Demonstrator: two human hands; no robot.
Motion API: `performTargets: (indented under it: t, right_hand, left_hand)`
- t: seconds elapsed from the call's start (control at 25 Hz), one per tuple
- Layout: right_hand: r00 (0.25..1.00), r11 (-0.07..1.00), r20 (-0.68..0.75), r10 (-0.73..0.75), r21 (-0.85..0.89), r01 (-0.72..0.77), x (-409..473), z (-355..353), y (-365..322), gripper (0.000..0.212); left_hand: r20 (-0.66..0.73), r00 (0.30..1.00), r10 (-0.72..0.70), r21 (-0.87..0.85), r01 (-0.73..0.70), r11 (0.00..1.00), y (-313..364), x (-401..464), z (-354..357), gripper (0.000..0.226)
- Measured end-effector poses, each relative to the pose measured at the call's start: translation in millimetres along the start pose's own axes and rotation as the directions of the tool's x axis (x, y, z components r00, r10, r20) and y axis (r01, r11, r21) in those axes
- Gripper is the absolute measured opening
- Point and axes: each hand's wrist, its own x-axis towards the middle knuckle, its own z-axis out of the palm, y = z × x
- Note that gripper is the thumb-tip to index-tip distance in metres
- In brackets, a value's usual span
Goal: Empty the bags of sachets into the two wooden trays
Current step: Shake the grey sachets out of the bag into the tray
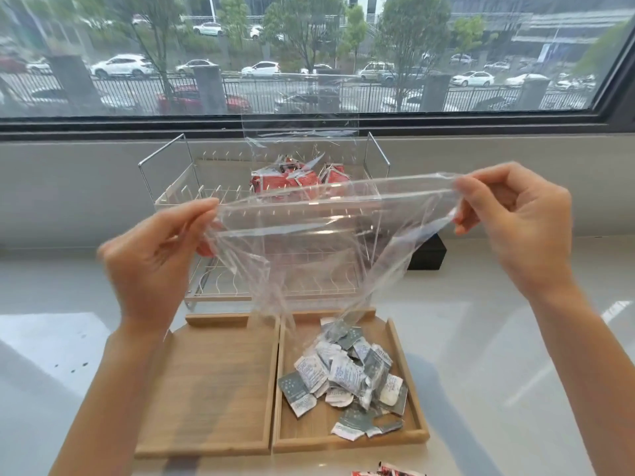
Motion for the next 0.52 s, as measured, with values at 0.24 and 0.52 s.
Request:
performTargets:
  t: [0.24, 0.52]
  right_hand:
    - [0.974, 0.979, 0.14, 0.179, -0.128, -0.161, -59, 5, 42, 0.019]
    - [0.96, 0.964, 0.123, 0.252, 0.053, -0.259, -30, 18, 38, 0.017]
  left_hand:
    - [0.083, 0.99, -0.118, 0.116, 0.108, 0.987, -22, -69, -1, 0.01]
    - [-0.038, 0.904, -0.425, -0.168, 0.414, 0.895, -10, -33, 12, 0.021]
